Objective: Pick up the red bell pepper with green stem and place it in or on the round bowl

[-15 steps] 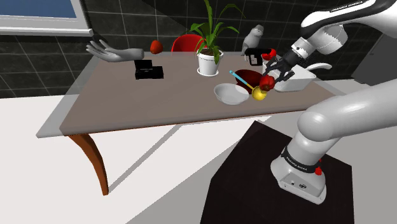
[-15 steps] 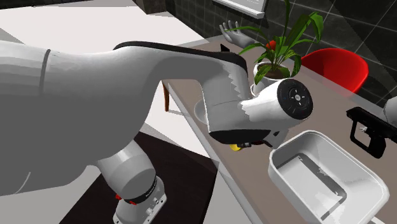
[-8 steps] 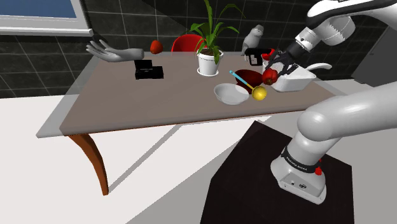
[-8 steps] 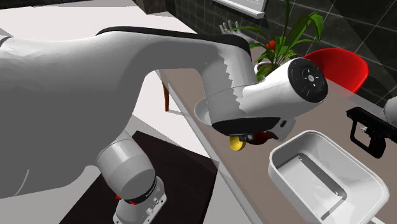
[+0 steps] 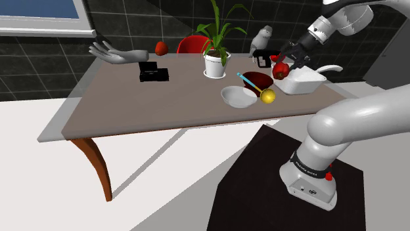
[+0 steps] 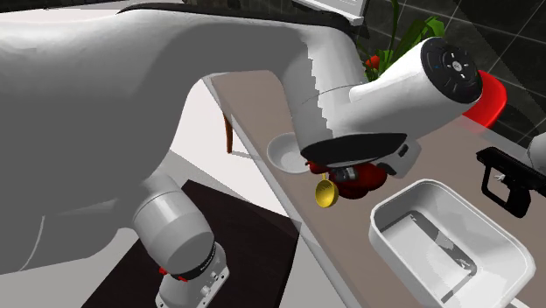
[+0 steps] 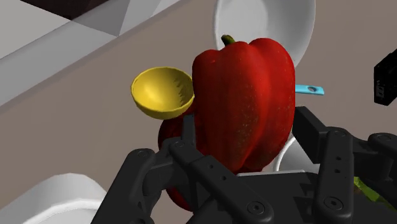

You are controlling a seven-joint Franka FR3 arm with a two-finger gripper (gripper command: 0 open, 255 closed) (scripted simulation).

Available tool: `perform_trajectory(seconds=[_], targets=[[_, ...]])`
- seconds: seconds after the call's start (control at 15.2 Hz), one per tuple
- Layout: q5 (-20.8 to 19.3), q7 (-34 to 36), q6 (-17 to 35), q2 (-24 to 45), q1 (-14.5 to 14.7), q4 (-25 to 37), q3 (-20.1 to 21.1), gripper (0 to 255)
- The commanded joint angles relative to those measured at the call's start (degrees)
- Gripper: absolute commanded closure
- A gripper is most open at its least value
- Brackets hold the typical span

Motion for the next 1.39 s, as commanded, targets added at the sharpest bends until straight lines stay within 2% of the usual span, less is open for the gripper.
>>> perform_trajectory(seconds=[0.0,0.4,0.66,1.32], targets=[[1.3,-0.4,0.6,3.5,2.1,3.0,-0.9,255],[8.1,-3.7,1.1,18.1,9.9,15.7,-6.0,255],[15.4,-7.4,-1.4,30.0,14.3,26.6,-10.5,255],[18.8,-12.2,4.4,32.7,14.5,21.4,-11.4,255]])
